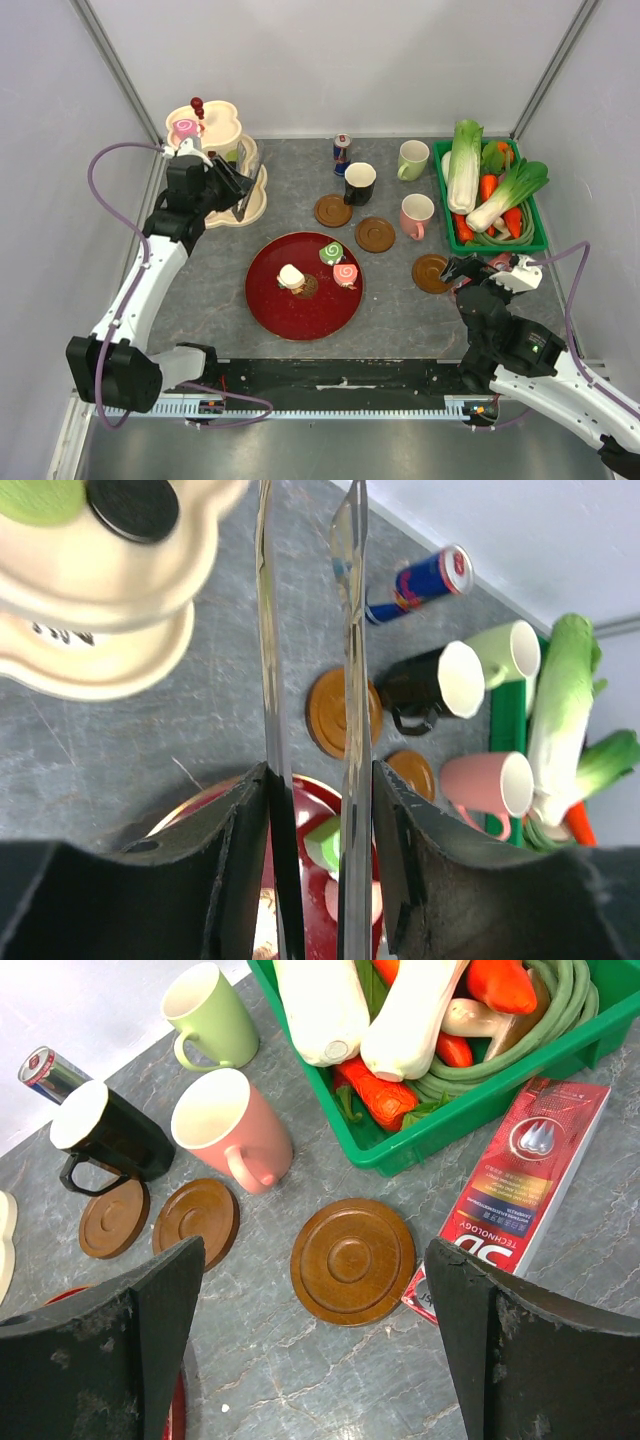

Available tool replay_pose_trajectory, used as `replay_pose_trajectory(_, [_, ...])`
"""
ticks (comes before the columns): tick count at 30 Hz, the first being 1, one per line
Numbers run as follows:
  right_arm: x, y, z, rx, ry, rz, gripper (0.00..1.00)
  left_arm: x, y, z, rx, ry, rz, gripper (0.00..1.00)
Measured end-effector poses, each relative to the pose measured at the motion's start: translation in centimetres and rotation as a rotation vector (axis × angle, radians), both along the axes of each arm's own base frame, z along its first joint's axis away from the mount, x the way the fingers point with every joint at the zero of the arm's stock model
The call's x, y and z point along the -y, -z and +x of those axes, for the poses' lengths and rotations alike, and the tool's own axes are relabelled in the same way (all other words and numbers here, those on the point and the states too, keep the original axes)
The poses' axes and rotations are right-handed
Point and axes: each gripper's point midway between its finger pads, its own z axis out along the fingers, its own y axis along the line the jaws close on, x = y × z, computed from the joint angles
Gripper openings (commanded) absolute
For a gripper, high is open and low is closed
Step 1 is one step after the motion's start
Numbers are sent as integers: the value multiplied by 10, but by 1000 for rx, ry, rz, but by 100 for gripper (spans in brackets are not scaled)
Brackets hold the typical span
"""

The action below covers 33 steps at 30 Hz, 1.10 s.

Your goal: Serve the afternoon tea

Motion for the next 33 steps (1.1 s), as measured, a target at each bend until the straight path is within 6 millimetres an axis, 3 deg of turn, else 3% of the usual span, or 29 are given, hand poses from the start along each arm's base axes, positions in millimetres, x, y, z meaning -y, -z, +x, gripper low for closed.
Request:
replay_pose_trajectory(17, [0,-1,0,4,1,7,98,64,2,-82,-40,361,-195,51])
replay_pose_trajectory(23, [1,-2,-1,12,0,17,98,103,32,-122,-161,510,-188,51])
replay_pose_trajectory(33, [2,-2,-2,17,-1,24,98,94,92,-158,-335,474,-195,51])
